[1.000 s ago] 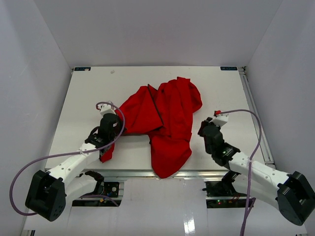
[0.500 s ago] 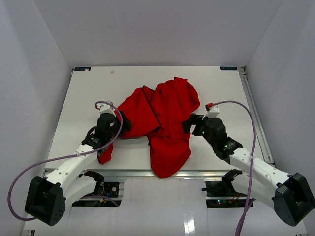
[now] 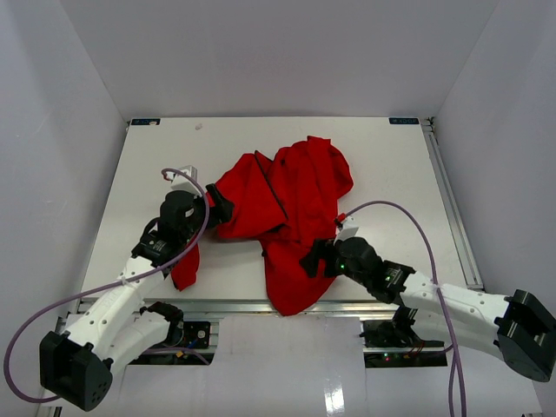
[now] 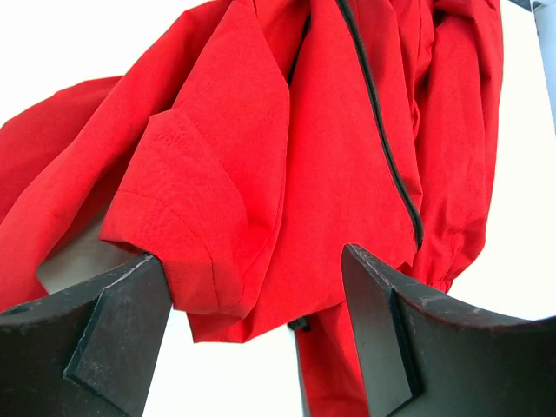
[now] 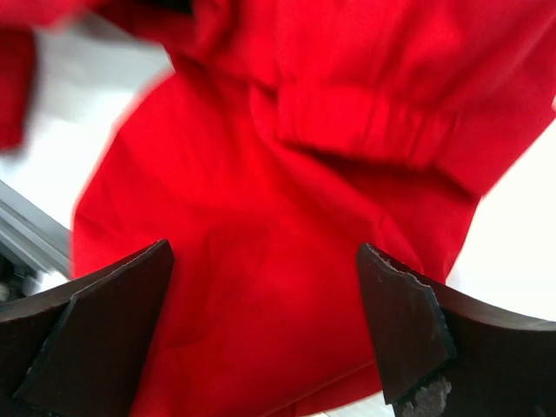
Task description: Zip up the jacket
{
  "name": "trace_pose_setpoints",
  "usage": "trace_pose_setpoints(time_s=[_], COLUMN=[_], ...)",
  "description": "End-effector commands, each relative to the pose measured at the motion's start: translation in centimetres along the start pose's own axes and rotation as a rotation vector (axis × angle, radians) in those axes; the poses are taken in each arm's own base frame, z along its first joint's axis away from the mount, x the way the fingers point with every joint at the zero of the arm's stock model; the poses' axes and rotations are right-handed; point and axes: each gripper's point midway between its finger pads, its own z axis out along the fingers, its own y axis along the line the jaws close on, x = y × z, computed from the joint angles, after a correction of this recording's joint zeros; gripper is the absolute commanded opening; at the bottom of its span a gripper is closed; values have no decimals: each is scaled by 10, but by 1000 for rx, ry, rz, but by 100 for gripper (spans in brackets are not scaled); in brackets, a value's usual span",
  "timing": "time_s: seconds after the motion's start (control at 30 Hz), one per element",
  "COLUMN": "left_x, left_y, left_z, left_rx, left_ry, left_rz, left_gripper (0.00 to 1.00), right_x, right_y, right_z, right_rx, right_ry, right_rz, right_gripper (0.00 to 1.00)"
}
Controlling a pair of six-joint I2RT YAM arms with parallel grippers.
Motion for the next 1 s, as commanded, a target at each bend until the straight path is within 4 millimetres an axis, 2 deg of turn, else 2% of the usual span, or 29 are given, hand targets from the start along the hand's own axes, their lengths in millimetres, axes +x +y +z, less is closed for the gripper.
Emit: trace_pose_setpoints(time_s=[0.0, 0.03, 0.07, 0.1, 0.13, 0.17, 0.2, 0.27, 0.33, 0.43, 0.57, 0.63, 0.7, 0.73, 0.8, 0.9, 0.97], left_x=[-20, -20, -20, -21, -25, -27, -28, -30, -22, 10, 44, 44, 52, 56, 58, 64, 64], left_y=[-16, -24, -34, -44, -51, -57, -63, -75, -88, -89, -55, -39, -17, -10, 10, 32, 49], left_z=[-16, -18, -22, -26, -31, -35, -39, -45, -41, -19, 13, 23, 33, 35, 39, 41, 44], left_rx=[51, 90, 136, 189, 219, 251, 280, 348, 422, 458, 322, 244, 138, 107, 16, -73, -156], left_ry=[-36, -24, -13, -1, -11, -12, -12, -7, 28, 130, 160, 116, 113, 116, 79, 55, 38], left_rz=[-4, -10, -18, -27, -33, -36, -35, -23, -13, -33, -79, -92, -95, -92, -90, -84, -70], left_gripper=[86, 86, 86, 86, 86, 86, 86, 87, 87, 86, 86, 86, 83, 78, 36, 0, 0], right_x=[14, 17, 18, 17, 15, 14, 12, 6, -4, -21, -42, -55, -66, -70, -85, -103, -111], right_y=[-18, -21, -25, -29, -33, -37, -41, -48, -53, -68, -79, -82, -87, -89, -95, -112, -128], right_z=[4, 4, 4, 4, 3, 2, 1, -3, -6, -14, -23, -27, -32, -35, -41, -52, -59], right_rx=[91, 104, 119, 135, 150, 167, 187, 226, 269, 376, 480, 522, 573, 594, 649, 750, 819], right_ry=[8, 10, 6, -4, -18, -27, -40, -64, -97, -148, -214, -250, -283, -291, -321, -375, -396], right_rz=[21, 15, 11, 9, 3, -4, -11, -21, -34, -75, -112, -119, -129, -134, -149, -135, -114], right_gripper=[94, 83, 68, 48, 38, 19, 8, 8, 8, 8, 8, 8, 8, 8, 8, 8, 8])
